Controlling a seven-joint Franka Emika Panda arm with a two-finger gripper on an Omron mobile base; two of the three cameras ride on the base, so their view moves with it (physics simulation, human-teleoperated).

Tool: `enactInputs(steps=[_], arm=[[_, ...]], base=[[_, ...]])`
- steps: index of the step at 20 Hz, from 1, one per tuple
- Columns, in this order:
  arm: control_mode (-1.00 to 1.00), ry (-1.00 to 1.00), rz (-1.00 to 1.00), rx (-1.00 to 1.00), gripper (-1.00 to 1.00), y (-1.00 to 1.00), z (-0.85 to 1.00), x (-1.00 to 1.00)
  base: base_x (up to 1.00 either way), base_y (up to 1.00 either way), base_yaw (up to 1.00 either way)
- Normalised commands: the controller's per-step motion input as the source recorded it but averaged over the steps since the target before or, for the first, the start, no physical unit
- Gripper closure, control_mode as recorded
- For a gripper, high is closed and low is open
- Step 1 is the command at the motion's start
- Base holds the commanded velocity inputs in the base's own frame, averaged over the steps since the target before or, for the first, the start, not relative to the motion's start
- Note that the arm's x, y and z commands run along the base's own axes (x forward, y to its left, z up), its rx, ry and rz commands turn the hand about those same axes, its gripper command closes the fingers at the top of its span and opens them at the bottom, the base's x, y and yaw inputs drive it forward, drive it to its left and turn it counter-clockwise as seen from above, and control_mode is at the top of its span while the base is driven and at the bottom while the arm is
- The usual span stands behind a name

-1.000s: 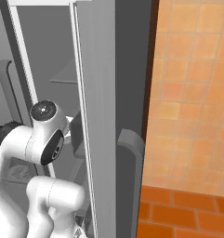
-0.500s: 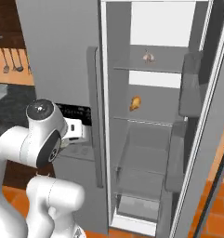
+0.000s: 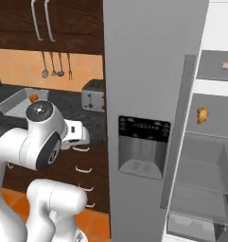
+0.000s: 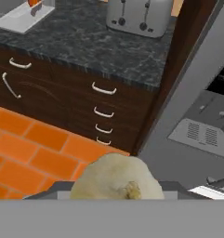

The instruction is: Place one garlic and one chicken drumstick in each tupperware on the nearby counter, to pack two identical lunches.

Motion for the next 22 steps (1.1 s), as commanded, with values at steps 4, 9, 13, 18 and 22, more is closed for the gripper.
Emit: enactInputs(steps=[4, 9, 13, 18, 22], arm=[[1.0, 0.0, 0.0, 0.0, 1.0, 0.0, 0.0, 0.0], [1.0, 0.0, 0.0, 0.0, 1.0, 0.0, 0.0, 0.0], [1.0, 0.0, 0.0, 0.0, 1.0, 0.0, 0.0, 0.0], [1.0, 0.0, 0.0, 0.0, 1.0, 0.0, 0.0, 0.0], [1.0, 0.0, 0.0, 0.0, 1.0, 0.0, 0.0, 0.0]], base=[[0.97, 1.0, 0.0], [0.81, 1.0, 0.0], [0.46, 1.0, 0.0], [0.65, 1.0, -0.02], [0.87, 1.0, -0.06]])
